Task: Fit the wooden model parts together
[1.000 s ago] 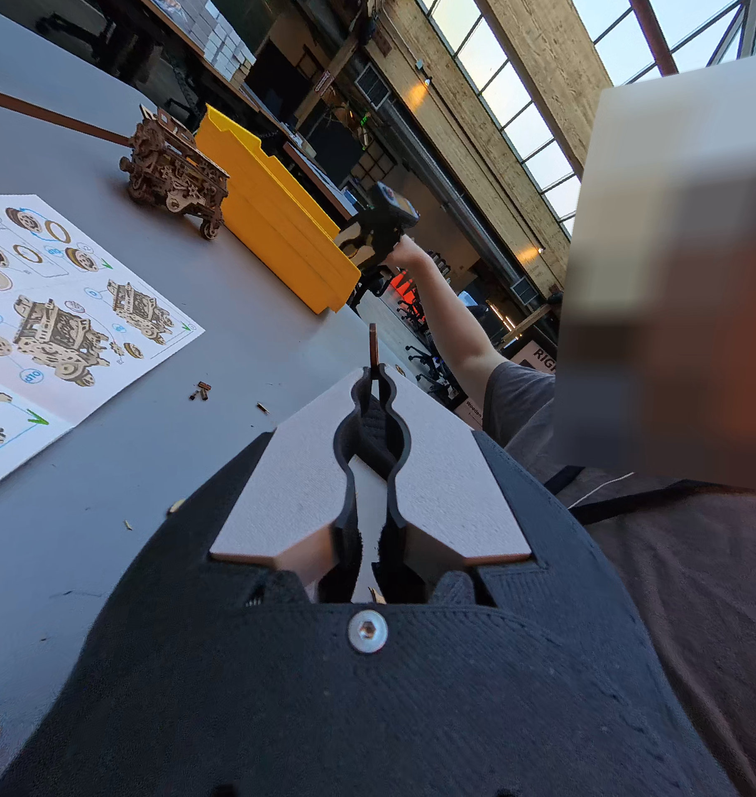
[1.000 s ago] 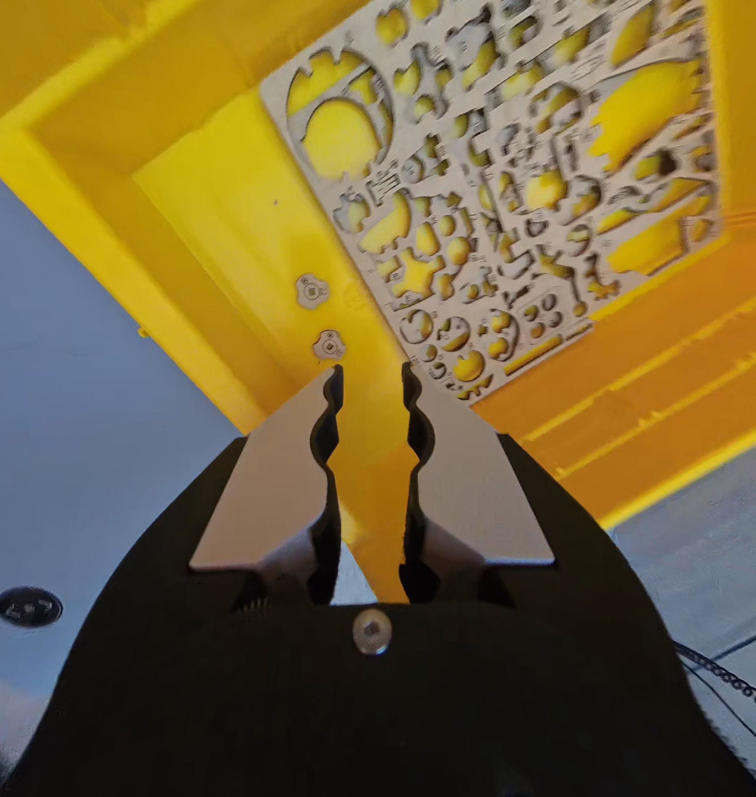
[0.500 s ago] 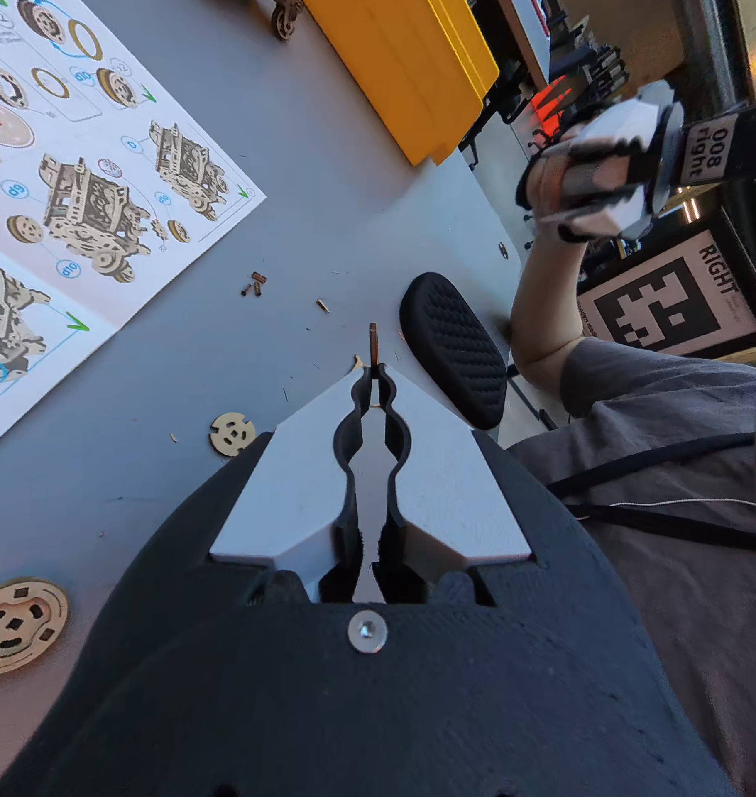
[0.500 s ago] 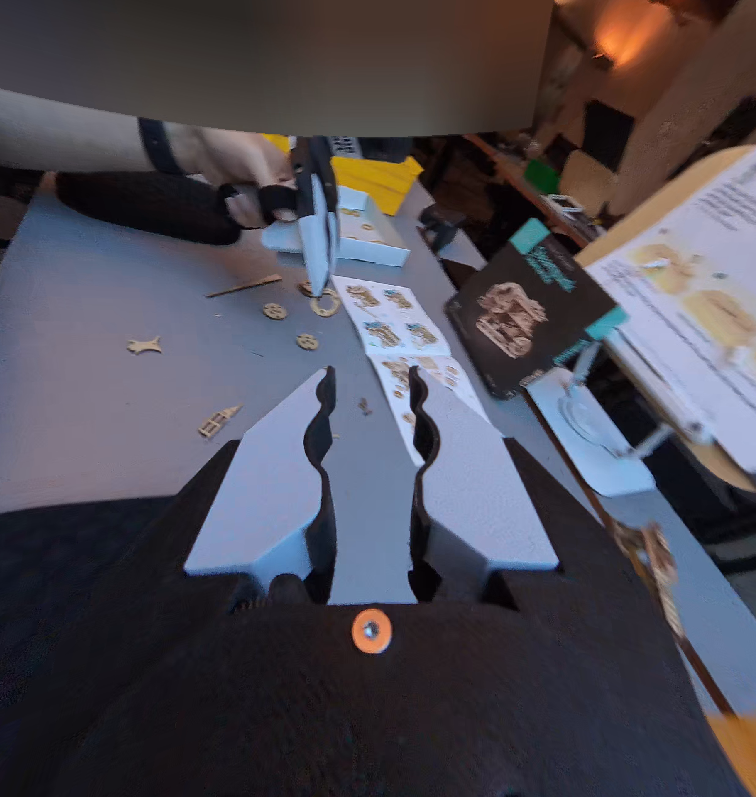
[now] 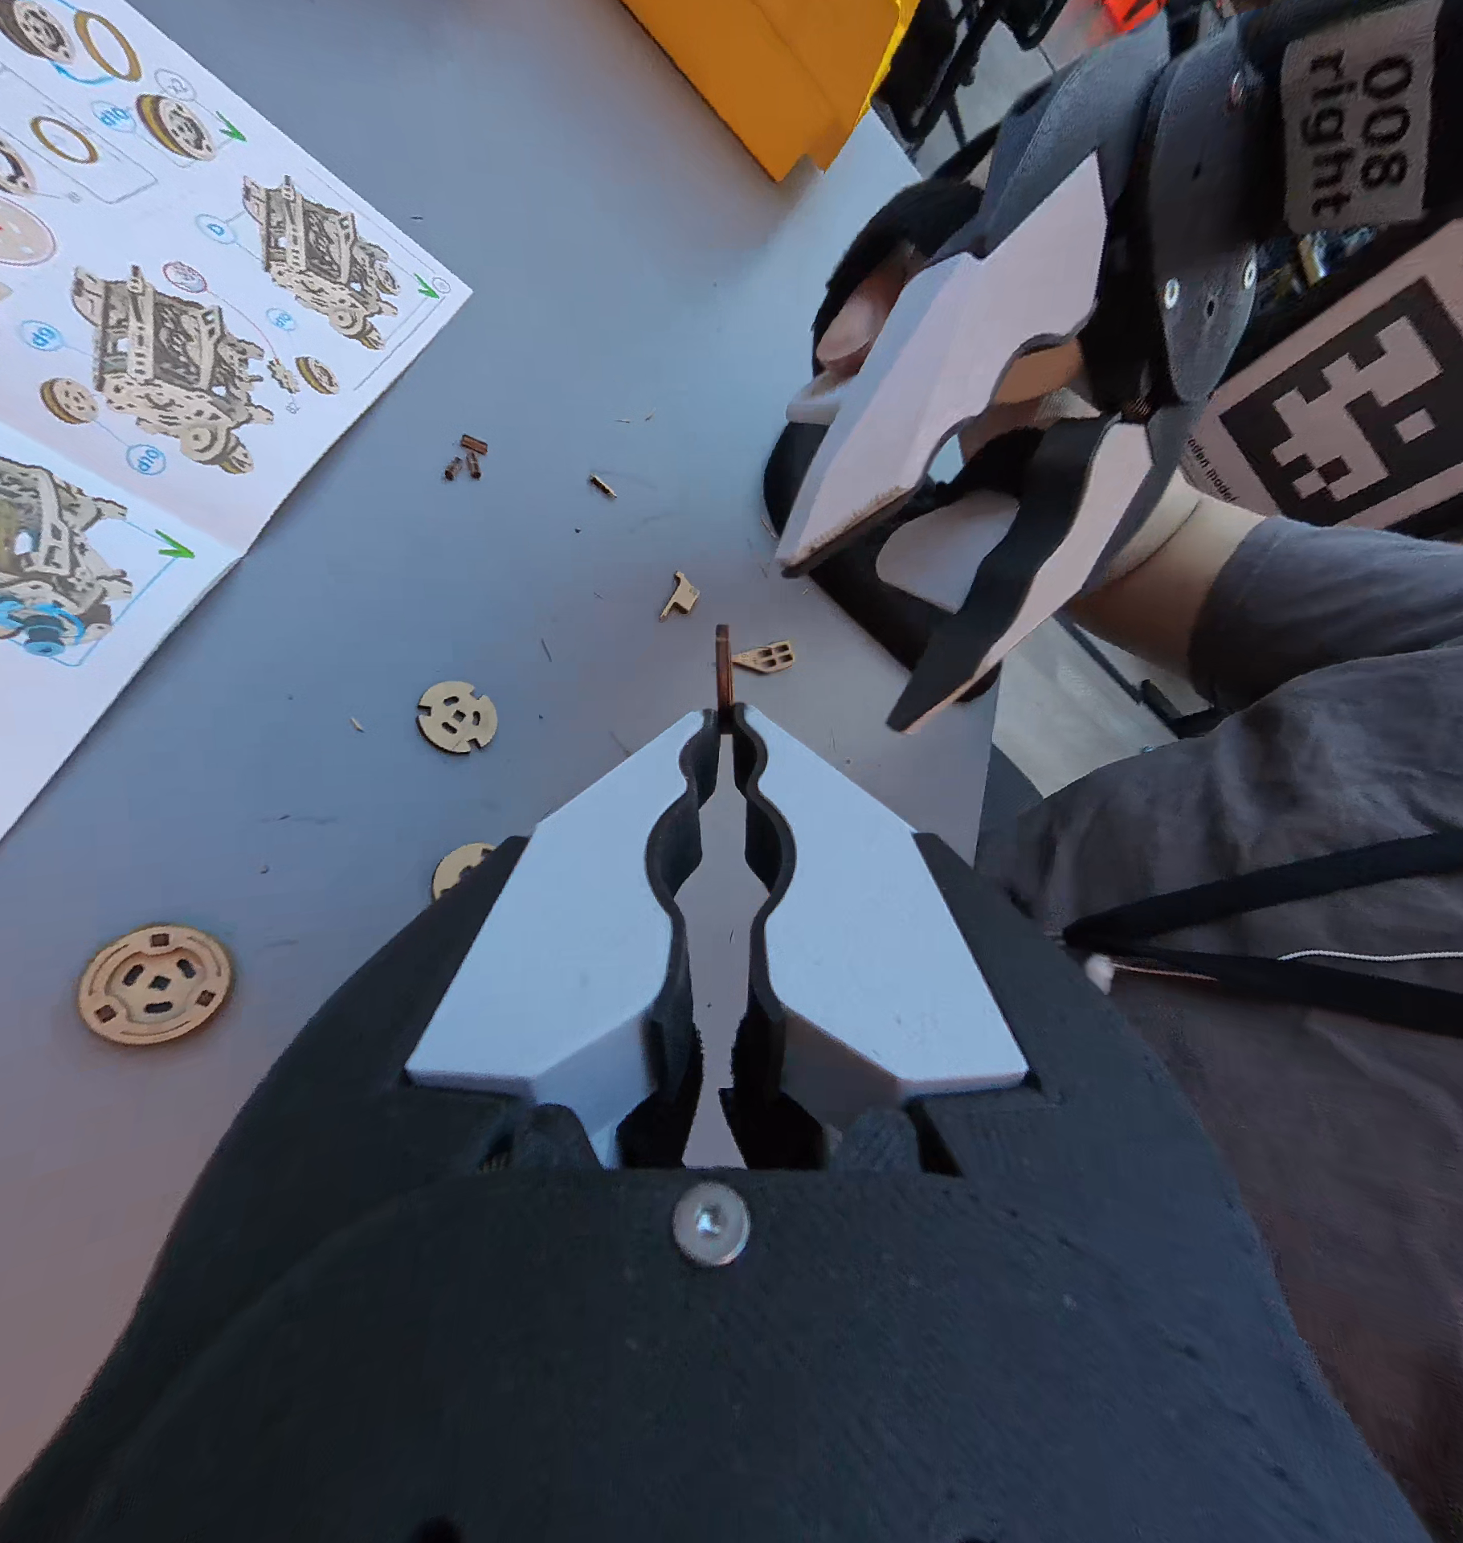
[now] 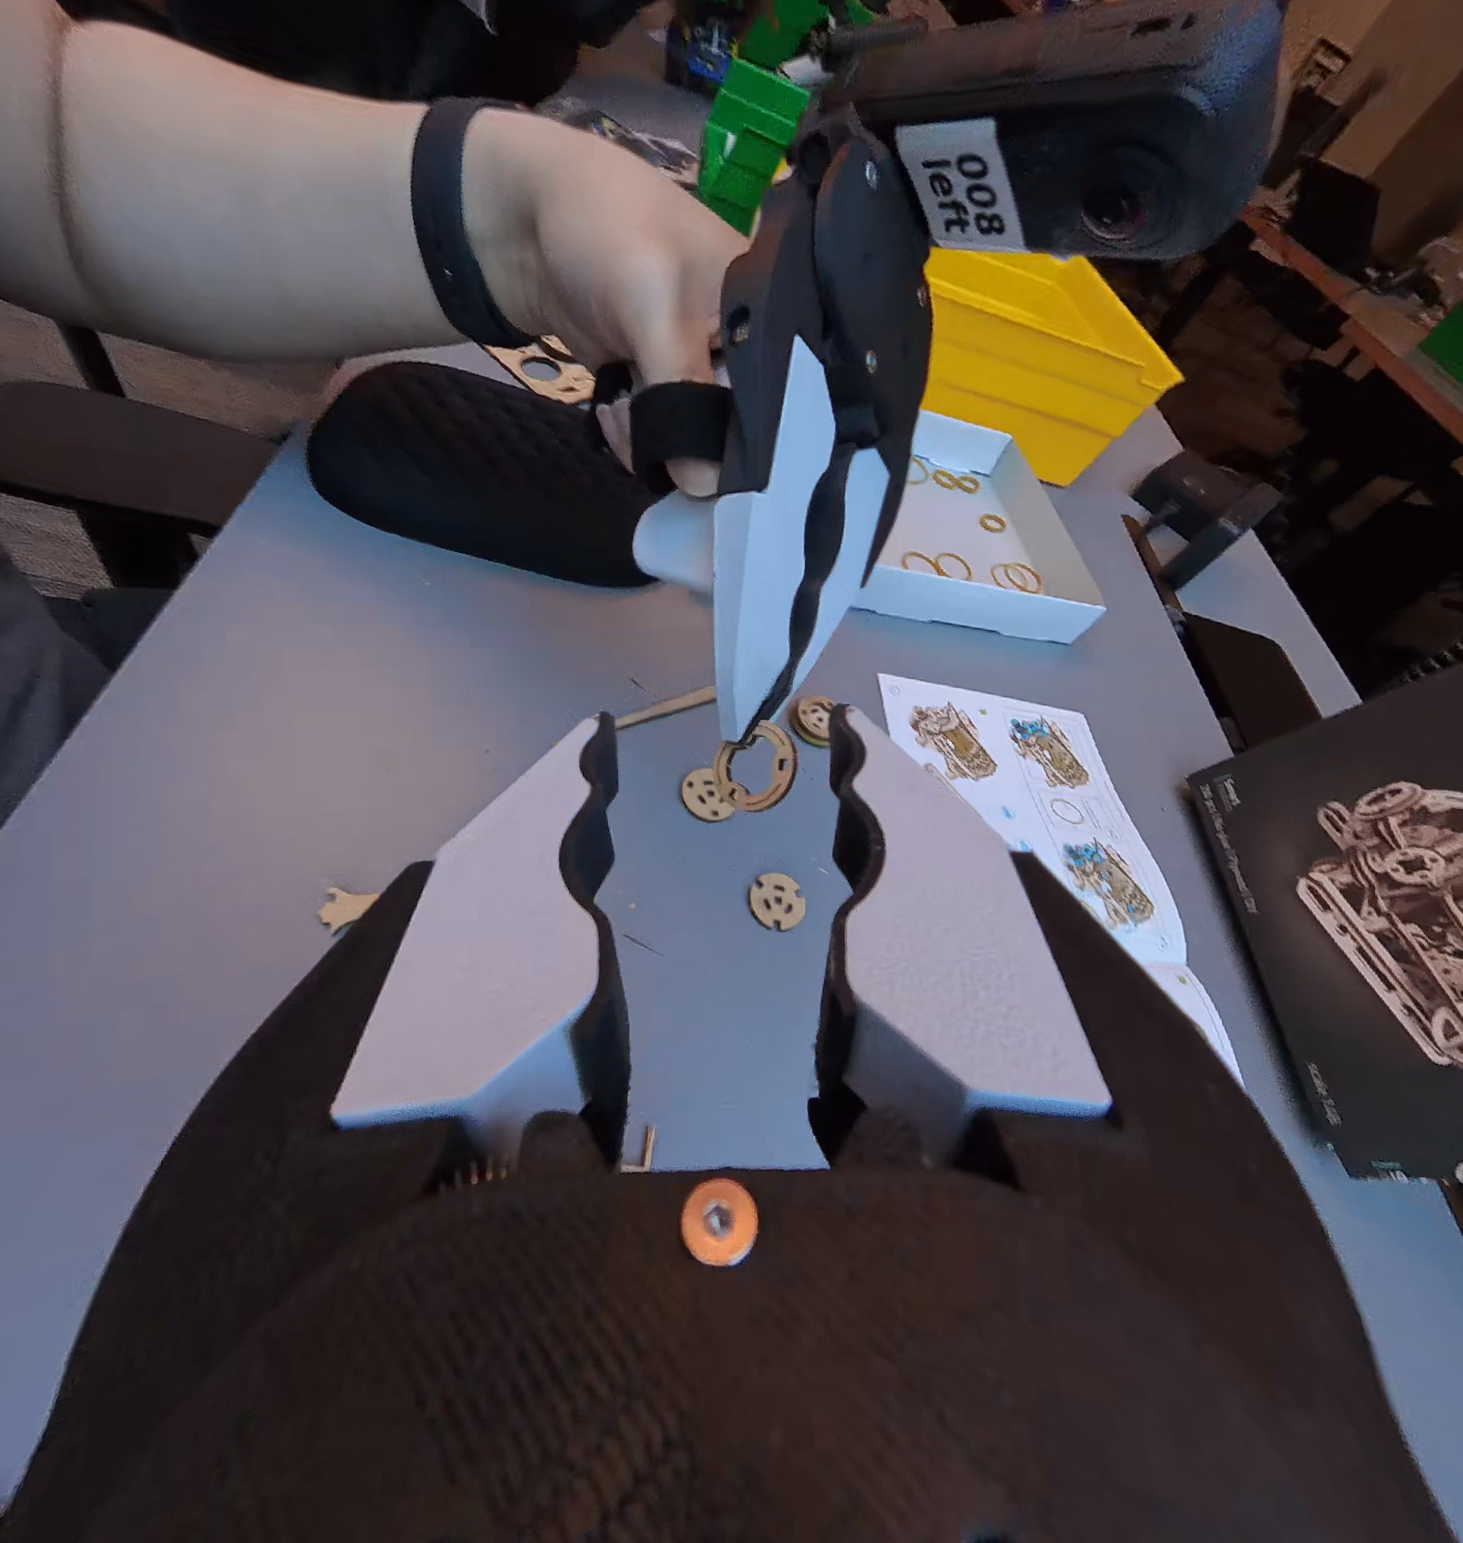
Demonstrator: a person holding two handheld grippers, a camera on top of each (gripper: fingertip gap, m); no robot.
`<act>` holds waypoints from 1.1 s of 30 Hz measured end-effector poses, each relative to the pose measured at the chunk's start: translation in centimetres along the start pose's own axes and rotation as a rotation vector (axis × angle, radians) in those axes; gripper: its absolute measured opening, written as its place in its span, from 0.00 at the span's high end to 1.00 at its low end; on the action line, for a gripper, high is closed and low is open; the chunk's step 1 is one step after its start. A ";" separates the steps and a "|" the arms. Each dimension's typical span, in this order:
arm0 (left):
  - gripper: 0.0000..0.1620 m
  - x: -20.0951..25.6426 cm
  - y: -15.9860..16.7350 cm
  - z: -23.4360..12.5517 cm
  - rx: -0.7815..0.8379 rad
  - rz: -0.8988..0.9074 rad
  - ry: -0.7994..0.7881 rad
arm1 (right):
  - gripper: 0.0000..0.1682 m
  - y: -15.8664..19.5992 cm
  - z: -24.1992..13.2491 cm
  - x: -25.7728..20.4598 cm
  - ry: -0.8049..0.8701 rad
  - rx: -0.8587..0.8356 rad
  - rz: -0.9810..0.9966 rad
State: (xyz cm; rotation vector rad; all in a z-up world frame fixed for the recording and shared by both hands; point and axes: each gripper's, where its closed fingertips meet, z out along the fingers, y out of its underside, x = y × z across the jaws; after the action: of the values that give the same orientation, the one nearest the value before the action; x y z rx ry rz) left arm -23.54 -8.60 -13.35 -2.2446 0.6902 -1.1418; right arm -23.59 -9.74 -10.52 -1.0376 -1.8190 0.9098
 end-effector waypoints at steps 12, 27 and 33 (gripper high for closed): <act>0.99 0.6 -0.1 -3.0 0.079 0.057 -0.003 | 0.69 2.8 1.8 -0.6 0.151 -0.329 -0.418; 1.00 0.0 0.4 -4.8 0.125 0.046 -0.029 | 0.61 2.6 2.7 0.3 0.216 -0.475 -0.561; 1.00 0.9 -0.2 -3.8 0.124 0.073 -0.006 | 0.56 1.3 4.6 0.3 0.202 -0.487 -0.611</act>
State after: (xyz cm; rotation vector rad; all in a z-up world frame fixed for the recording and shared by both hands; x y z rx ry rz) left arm -26.18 -9.88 -10.77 -2.1018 0.6747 -1.1118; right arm -27.47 -9.82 -13.32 -0.7343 -2.0492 -0.0064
